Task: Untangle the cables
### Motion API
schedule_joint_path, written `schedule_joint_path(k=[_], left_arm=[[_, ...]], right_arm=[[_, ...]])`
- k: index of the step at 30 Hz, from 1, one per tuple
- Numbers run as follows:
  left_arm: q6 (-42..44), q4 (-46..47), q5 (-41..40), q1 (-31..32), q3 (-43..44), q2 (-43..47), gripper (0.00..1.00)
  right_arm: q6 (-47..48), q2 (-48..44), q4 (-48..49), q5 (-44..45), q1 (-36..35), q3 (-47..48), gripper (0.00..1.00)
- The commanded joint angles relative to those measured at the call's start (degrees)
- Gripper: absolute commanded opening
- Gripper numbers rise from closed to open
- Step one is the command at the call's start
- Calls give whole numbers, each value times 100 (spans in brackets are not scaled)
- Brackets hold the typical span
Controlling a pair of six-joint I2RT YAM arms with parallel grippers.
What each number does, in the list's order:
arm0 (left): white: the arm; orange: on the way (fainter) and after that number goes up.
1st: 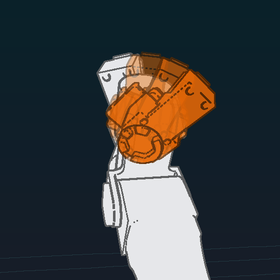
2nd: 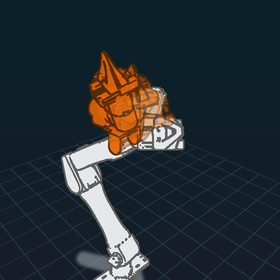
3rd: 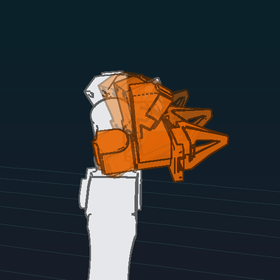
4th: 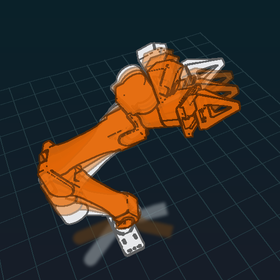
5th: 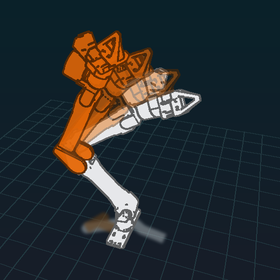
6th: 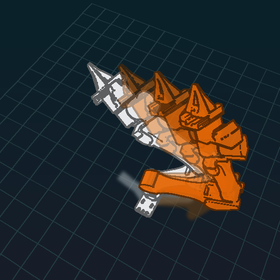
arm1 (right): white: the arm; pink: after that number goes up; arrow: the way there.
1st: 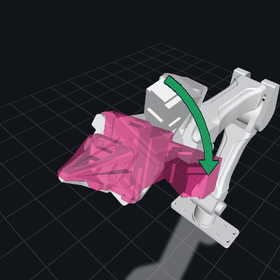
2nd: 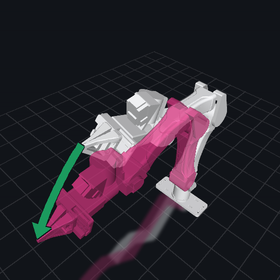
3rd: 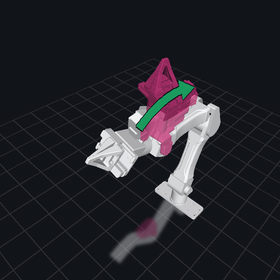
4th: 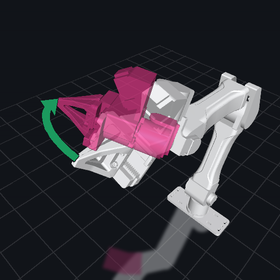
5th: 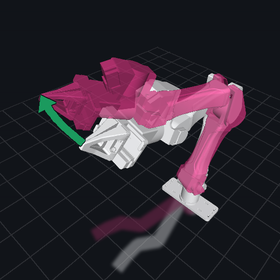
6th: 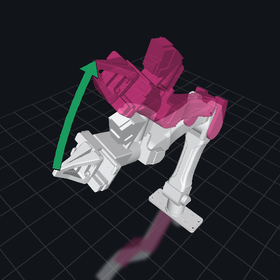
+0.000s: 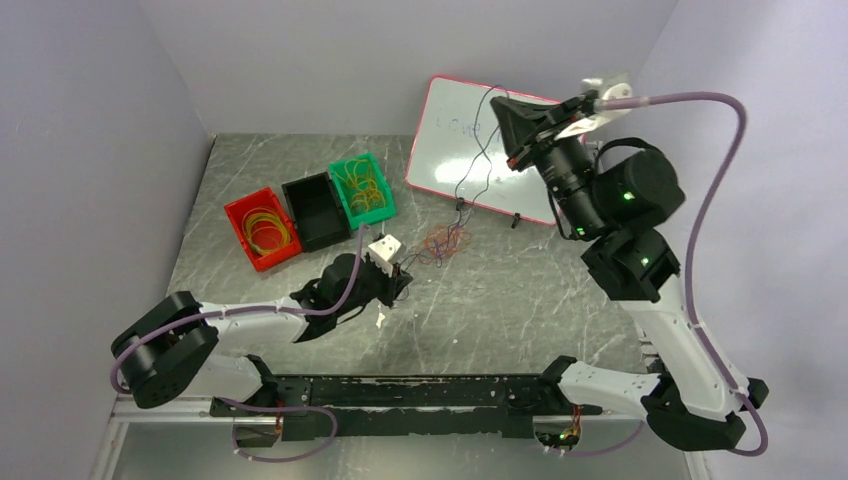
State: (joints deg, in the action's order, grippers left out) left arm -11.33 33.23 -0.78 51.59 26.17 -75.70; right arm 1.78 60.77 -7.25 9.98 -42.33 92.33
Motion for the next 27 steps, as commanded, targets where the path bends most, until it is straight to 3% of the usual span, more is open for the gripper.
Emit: schedule_joint_path(k=[1,6,9,12,16,21,27], left_arm=[[42,-186,247,26,1,-32,20],[34,-180,152,29,-116,22,38],[37,-246,144,26,-135,-30,41],[-35,-335,95,26,-117,-168,34],[-89,-384,159,26,-54,-425,9],[-340,-476,39,27,60,-761,7],[-832,-1358,-259,19,627,-1390,7]], right_arm=[[-140,-22,-183,-17,19,-126,0],[105,62,-249,538,17,103,0],[298,69,-144,743,23,243,0],[473,62,47,803,16,369,0],[613,72,185,756,17,479,0],[942,119,327,1094,21,645,0],[1642,61,1238,1939,16,751,0]])
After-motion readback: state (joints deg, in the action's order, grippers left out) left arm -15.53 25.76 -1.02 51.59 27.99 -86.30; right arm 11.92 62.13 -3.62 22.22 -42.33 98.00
